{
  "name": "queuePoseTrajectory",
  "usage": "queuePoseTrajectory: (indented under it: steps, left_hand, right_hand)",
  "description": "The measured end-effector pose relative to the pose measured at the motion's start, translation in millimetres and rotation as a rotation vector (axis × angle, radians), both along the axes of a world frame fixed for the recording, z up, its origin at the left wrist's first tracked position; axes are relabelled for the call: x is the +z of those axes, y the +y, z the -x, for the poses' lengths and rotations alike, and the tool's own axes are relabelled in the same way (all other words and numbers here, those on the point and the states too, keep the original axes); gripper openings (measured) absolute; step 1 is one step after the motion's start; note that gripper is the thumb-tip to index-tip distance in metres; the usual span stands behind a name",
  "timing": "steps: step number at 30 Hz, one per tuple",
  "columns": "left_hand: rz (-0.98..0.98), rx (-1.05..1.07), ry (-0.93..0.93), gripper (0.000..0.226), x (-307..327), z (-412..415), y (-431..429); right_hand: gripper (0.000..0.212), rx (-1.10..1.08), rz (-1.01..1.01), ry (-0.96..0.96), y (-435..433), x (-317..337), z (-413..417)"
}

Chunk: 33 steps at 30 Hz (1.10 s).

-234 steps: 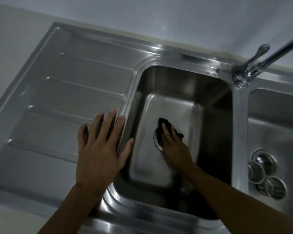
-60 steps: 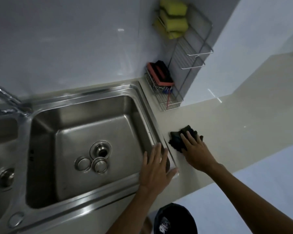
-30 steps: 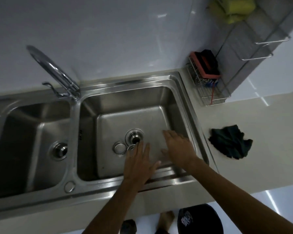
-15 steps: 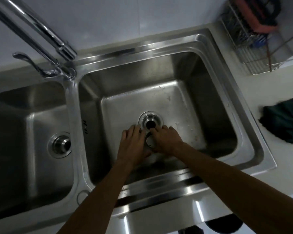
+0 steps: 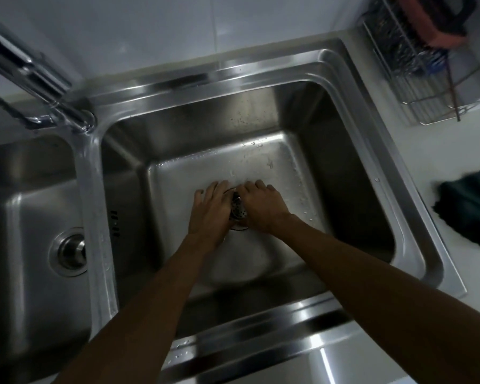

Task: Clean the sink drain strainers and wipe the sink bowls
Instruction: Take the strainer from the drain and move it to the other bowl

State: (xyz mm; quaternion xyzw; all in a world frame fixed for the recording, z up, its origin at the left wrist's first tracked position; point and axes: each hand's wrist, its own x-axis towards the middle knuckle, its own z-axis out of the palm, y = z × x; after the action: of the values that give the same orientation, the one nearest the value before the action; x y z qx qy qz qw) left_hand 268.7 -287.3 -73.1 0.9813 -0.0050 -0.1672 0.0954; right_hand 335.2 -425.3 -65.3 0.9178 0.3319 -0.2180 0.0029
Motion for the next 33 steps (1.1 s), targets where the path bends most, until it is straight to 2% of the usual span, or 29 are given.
queuePoseTrajectory:
  steps: [8,11,15,20,23,27,33]
  left_hand:
    - [0.014,0.048,0.006,0.067,-20,4,-2]
    - [0.002,0.063,0.048,0.076,-13,12,3]
    - [-0.009,0.093,0.014,0.084,6,33,20]
    - [-0.167,0.099,0.091,0.102,21,70,51]
    - [-0.17,0.143,0.123,0.09,16,80,54]
    - [-0.152,0.155,0.043,0.054,8,79,42]
    - [-0.075,0.224,-0.076,0.053,27,82,36]
  right_hand:
    - [0.084,0.007,0.022,0.024,3,-18,-1]
    - [0.086,0.028,0.05,0.041,5,-13,0]
    - [0.094,0.115,0.015,0.019,9,1,8]
    - [0.106,0.245,0.029,0.113,26,11,31]
    - [0.097,0.285,0.027,0.128,36,8,41]
    - [0.083,0.289,0.007,0.082,41,6,48]
    - [0.08,0.27,-0.022,0.042,33,39,43]
